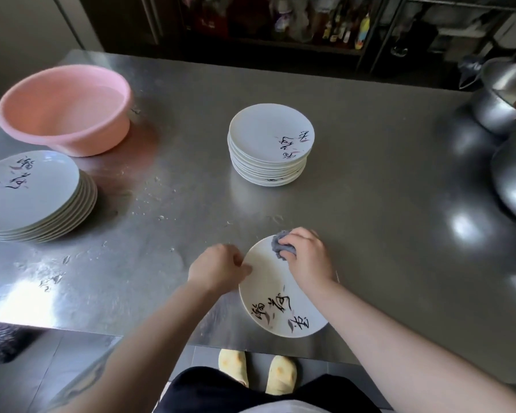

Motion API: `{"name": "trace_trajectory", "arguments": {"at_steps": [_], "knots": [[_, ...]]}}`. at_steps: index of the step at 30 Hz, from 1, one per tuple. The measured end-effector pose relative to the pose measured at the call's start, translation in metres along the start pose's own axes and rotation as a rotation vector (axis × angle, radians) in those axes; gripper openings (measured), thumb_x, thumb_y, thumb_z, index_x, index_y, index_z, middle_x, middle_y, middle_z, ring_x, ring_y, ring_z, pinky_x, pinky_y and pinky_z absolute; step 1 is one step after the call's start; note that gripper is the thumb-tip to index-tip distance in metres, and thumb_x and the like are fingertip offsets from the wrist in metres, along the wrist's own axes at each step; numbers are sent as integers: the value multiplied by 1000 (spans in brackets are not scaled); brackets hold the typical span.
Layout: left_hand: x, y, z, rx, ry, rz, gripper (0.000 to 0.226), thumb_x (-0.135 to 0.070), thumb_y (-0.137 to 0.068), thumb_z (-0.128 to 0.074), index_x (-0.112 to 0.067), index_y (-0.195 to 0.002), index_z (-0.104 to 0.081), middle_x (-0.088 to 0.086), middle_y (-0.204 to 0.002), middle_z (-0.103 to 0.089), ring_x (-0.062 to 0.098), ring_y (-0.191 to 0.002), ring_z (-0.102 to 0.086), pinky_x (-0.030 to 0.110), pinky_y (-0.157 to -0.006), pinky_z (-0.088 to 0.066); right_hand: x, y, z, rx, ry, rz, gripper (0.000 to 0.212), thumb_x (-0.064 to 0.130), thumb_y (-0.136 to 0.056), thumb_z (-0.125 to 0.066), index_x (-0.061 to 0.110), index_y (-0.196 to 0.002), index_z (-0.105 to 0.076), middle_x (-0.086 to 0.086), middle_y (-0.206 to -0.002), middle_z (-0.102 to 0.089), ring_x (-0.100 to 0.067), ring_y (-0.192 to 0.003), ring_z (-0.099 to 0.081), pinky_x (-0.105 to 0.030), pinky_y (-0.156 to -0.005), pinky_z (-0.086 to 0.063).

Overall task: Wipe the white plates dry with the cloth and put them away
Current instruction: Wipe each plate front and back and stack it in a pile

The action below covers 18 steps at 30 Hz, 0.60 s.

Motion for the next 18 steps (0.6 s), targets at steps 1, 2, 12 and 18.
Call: {"name": "trace_trajectory", "arguments": {"at_steps": [1,2,12,18], "knots": [[-7,-4,5,-66,16,-27,12,-38,-80,-70,-27,-80,-64,-9,-80,-65,18,-83,-65,27,-70,-50,4,1,-3,15,-13,13,18,5,-80,-69,13,-95,-74,-2,-100,-64,-23,-101,-55,-37,-79,-48],[-15,-8,8,-114,48,-56,13,-40,-82,-70,-29,-90,-67,-8,-86,-64,19,-87,-64,27,-73,-49,7,2,-5,26,-15,26,20,5,-79,-69,15,-96,-74,-1,-101,-64,-23,-102,-56,-36,-80,-48],[1,1,1,-107,101,74,6,-13,-77,-65,-14,-71,-65,7,-76,-71,28,-73,-65,28,-60,-48,-19,5,7,-48,69,-46,14,18,-85,-67,18,-98,-74,2,-100,-59,-20,-104,-50,-40,-75,-51],[-14,3,0,-155,44,-25,15,-23,-76,-65,-24,-91,-67,-5,-90,-71,21,-88,-66,28,-71,-51,2,13,0,-141,103,50,12,22,-74,-80,12,-79,-75,0,-86,-63,-25,-87,-59,-25,-61,-42]]}}
Point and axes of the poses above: each hand's wrist, its own y-axis away from the middle knuckle, its own z-axis out of the back of the hand, x = y × z, the point moved 5 cm from there along -y, towards the middle knuckle
